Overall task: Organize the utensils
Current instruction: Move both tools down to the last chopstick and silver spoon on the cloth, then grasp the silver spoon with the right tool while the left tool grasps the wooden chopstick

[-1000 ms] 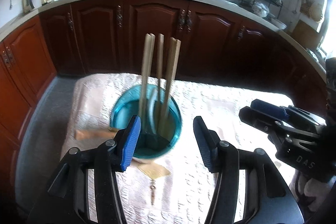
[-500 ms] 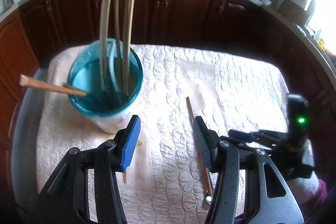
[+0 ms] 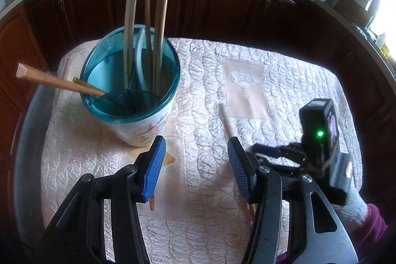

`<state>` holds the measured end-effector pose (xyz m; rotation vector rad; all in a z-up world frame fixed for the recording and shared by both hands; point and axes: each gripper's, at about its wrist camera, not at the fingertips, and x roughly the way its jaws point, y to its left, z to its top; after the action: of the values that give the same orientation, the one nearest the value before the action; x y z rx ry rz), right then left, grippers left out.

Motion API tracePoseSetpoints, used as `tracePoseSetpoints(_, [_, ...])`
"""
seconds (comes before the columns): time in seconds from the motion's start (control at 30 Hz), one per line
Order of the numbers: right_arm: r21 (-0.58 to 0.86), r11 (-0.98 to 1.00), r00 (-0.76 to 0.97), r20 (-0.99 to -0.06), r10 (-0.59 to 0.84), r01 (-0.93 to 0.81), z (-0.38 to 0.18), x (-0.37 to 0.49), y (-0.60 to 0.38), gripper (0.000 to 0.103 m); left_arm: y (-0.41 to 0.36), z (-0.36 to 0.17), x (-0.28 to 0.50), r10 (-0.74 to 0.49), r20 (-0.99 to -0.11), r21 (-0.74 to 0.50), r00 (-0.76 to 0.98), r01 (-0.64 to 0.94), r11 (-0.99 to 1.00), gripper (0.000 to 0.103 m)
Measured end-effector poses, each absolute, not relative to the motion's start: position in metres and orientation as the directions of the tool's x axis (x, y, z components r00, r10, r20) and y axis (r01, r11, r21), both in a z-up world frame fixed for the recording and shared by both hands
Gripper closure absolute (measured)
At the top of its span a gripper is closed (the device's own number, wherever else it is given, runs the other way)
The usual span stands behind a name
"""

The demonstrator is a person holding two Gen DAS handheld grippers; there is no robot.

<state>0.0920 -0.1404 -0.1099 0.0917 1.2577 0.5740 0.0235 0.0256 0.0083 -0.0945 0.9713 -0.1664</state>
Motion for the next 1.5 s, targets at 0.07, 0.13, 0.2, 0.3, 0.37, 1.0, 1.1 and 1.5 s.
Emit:
tracePoseSetpoints(0.07, [0.45, 0.833, 0.187, -0.833, 0.522, -0.32, -0.104, 0.092, -0.145, 0.075, 0.029, 0.004, 0.025, -0.183, -0.819, -0.16, 0.544, 0.089, 0.983, 0.051])
tracePoseSetpoints(0.13, [0.42, 0.854, 0.225, -0.84, 0.494, -0.308, -0.096, 0.092, -0.152, 0.075, 0.031, -0.001, 0.026, -0.185, -0.824, -0.166, 0.535, 0.084, 0.983, 0.051])
tracePoseSetpoints(0.2, [0.37, 0.87, 0.237, -0.859, 0.454, -0.326, -0.092, 0.088, -0.158, 0.075, 0.031, -0.006, 0.027, -0.187, -0.83, -0.169, 0.526, 0.083, 0.982, 0.051])
tracePoseSetpoints(0.3, [0.347, 0.871, 0.225, -0.871, 0.436, -0.348, -0.09, 0.076, -0.163, 0.075, 0.03, -0.016, 0.031, -0.195, -0.839, -0.182, 0.508, 0.077, 0.98, 0.051])
tracePoseSetpoints(0.37, [0.341, 0.868, 0.217, -0.874, 0.434, -0.362, -0.092, 0.067, -0.163, 0.075, 0.029, -0.024, 0.035, -0.198, -0.847, -0.192, 0.493, 0.063, 0.979, 0.051])
tracePoseSetpoints(1.0, [0.219, 0.925, 0.305, -0.899, 0.315, -0.311, -0.094, 0.079, -0.199, 0.094, 0.014, -0.046, 0.046, -0.194, -0.87, -0.187, 0.454, 0.062, 0.98, 0.051])
tracePoseSetpoints(1.1, [0.222, 0.944, 0.319, -0.901, 0.295, -0.246, -0.097, 0.097, -0.225, 0.094, 0.005, -0.049, 0.053, -0.197, -0.871, -0.189, 0.45, 0.064, 0.98, 0.051])
tracePoseSetpoints(1.5, [0.319, 0.929, 0.285, -0.888, 0.362, -0.188, -0.113, 0.104, -0.244, 0.092, -0.014, -0.076, 0.094, -0.152, -0.9, -0.156, 0.408, 0.024, 0.987, 0.051])
